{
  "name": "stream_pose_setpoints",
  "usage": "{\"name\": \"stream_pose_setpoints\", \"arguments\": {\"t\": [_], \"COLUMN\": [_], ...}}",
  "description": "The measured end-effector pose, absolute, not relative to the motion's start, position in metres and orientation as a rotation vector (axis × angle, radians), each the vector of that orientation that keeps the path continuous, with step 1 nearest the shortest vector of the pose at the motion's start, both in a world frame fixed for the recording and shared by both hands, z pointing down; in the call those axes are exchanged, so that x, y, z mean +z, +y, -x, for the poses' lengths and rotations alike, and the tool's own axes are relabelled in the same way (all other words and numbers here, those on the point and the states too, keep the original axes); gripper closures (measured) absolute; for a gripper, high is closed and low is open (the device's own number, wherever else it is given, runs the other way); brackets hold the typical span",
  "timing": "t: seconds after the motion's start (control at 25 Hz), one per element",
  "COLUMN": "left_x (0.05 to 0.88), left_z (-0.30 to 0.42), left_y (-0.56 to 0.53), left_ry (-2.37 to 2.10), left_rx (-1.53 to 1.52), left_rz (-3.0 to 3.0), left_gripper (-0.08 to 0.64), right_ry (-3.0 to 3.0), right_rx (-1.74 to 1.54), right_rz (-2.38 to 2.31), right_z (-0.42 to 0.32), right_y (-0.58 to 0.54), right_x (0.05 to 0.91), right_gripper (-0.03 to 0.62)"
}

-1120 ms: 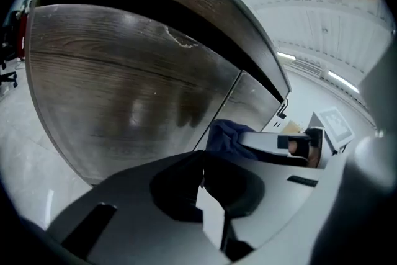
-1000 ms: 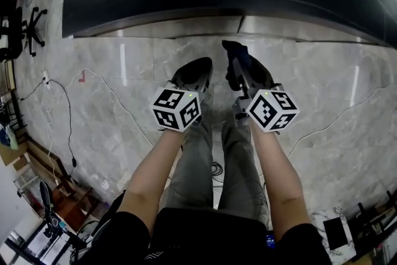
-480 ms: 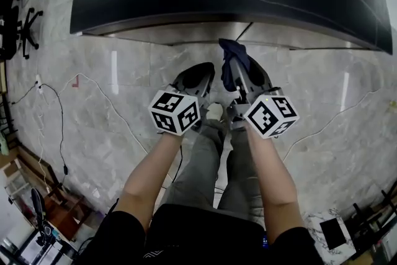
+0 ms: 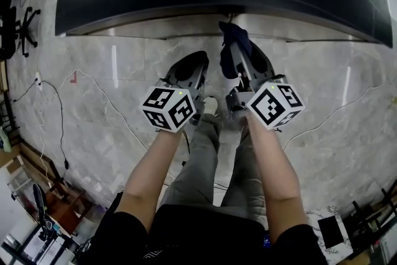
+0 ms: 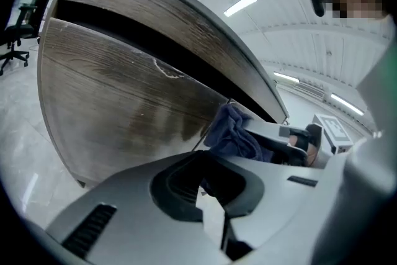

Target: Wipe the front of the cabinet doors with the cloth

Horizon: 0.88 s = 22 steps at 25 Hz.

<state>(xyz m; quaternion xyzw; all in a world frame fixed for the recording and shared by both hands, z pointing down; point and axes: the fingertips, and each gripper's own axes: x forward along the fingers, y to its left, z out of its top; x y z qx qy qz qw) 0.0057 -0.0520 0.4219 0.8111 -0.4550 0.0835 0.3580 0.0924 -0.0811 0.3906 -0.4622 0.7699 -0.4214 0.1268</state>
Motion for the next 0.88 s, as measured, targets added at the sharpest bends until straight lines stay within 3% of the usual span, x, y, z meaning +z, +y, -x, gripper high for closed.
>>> {"name": "stream_pose_setpoints", "arguments": {"t": [0.4,0.88], "left_x": [0.407,0.399], "left_z": [-0.025,-0.125], "left_y": [-0.058,-0.063], "left_ry": [-1.231,-1.153], "left_rx": [0.181,0.21], "left_rz": [-2.117,-2.187], "left_gripper": [0.551,0.551], "right_ry": [2.228,2.168], "right_rx": [-1.184,-1.113], "right_rz": [1.345,1.467], "right_z": [-0.122,-0.249], "right_y": [-0.098,-0.092], "right_x": [0.385,0.384], "right_gripper": [0.508,0.508]}}
